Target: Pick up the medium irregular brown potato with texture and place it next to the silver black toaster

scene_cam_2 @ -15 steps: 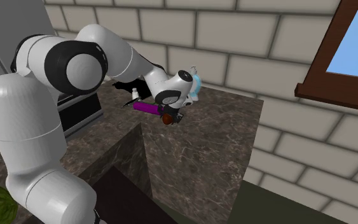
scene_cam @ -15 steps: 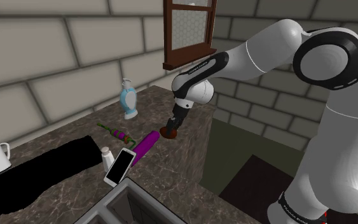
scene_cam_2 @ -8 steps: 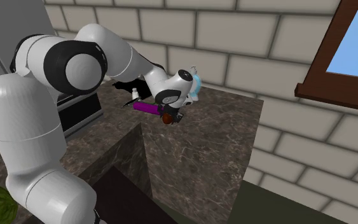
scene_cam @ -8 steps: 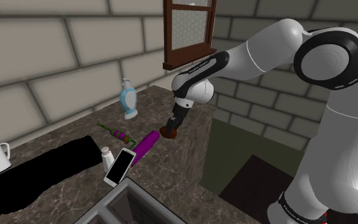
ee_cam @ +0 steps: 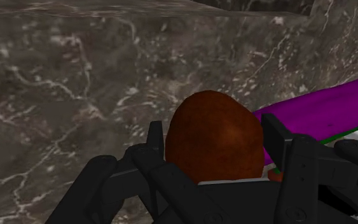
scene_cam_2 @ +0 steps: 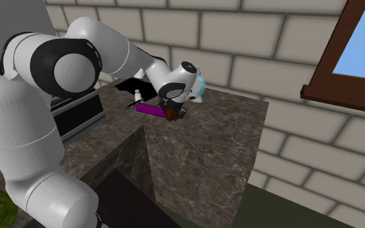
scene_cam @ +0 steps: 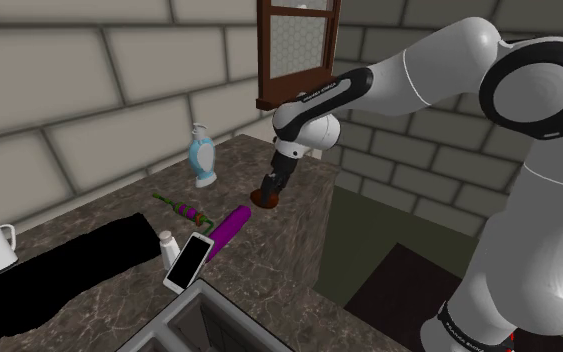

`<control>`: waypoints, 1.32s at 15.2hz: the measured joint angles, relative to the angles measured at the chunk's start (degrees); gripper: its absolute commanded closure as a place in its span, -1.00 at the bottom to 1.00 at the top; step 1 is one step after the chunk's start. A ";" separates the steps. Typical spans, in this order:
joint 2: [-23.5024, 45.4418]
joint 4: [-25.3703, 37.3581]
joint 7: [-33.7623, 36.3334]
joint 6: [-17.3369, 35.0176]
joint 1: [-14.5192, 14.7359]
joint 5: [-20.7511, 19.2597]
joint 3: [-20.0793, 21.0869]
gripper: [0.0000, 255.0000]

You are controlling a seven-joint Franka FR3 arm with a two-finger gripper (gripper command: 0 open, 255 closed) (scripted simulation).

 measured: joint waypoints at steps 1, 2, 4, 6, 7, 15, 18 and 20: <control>-0.48 0.05 0.46 -0.41 0.06 -0.34 -0.02 1.00; -0.89 0.41 0.98 -1.05 0.06 -0.76 -0.09 1.00; -1.60 1.17 1.78 -2.37 -0.04 -1.54 -0.29 1.00; -2.34 1.42 2.40 -3.23 -0.07 -2.08 -0.39 1.00; -2.57 1.99 2.88 -3.91 -0.08 -2.44 -0.44 1.00; -5.41 5.03 6.45 -8.95 -0.11 -5.00 -0.66 1.00; -6.38 5.95 7.37 -10.63 -0.21 -5.73 -0.78 1.00; -7.11 6.86 8.15 -12.12 -0.29 -6.30 -0.87 1.00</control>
